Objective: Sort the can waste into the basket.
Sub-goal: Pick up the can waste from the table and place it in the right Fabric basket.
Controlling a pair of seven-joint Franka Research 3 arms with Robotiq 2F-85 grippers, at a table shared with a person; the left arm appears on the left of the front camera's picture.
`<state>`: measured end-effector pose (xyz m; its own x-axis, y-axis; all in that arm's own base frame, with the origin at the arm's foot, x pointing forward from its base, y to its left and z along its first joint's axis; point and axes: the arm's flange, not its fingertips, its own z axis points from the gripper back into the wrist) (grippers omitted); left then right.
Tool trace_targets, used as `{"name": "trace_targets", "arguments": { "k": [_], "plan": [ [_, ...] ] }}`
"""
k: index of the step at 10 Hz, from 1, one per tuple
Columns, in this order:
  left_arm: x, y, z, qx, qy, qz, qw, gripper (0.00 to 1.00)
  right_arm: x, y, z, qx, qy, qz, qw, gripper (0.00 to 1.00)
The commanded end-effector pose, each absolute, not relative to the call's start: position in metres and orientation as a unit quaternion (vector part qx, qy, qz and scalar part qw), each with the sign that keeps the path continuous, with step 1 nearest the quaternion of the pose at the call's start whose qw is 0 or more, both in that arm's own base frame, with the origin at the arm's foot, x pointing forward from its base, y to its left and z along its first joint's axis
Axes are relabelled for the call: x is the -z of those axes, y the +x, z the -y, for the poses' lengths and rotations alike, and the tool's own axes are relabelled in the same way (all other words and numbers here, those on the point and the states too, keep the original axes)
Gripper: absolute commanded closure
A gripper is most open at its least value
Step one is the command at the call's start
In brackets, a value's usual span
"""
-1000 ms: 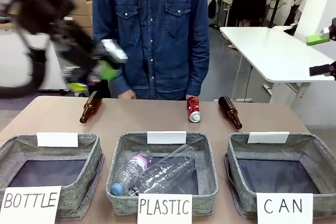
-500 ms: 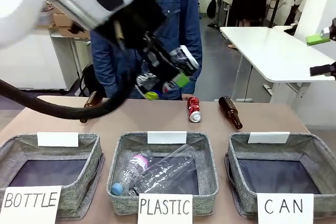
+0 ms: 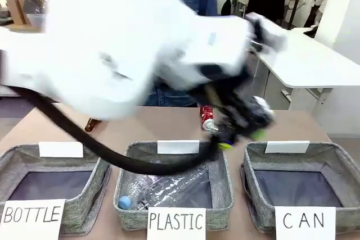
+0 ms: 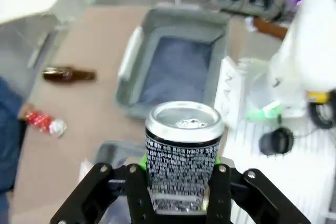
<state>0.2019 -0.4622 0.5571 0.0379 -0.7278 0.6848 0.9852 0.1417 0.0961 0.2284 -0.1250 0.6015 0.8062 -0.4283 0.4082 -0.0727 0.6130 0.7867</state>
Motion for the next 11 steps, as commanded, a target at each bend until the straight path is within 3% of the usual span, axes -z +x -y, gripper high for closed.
{"name": "trace_targets", "arguments": {
  "k": [1, 2, 3, 4, 10, 11],
  "plan": [
    [-0.553, 0.212, 0.538, 0.631, -0.218, 0.313, 0.675, 0.62, -0.594, 0.177, 0.166, 0.166, 0.405, 0.336, 0.834, 0.00],
    [-0.536, 0.205, 0.574, 0.630, -0.219, 0.320, 0.673, 0.62, -0.586, 0.164, 0.168, 0.170, 0.416, 0.336, 0.828, 0.00],
    [-0.514, 0.199, 0.610, 0.628, -0.210, 0.317, 0.679, 0.62, -0.601, 0.198, 0.158, 0.140, 0.409, 0.322, 0.842, 0.00],
    [-0.493, 0.193, 0.638, 0.637, -0.184, 0.325, 0.674, 0.62, -0.601, 0.198, 0.158, 0.140, 0.409, 0.322, 0.842, 0.00],
    [-0.448, 0.218, 0.666, 0.641, -0.175, 0.296, 0.687, 0.62, -0.601, 0.198, 0.158, 0.140, 0.409, 0.322, 0.842, 0.00],
    [-0.447, 0.223, 0.664, 0.639, -0.174, 0.296, 0.689, 0.58, -0.601, 0.198, 0.158, 0.140, 0.409, 0.322, 0.842, 0.00]
  ]
}}
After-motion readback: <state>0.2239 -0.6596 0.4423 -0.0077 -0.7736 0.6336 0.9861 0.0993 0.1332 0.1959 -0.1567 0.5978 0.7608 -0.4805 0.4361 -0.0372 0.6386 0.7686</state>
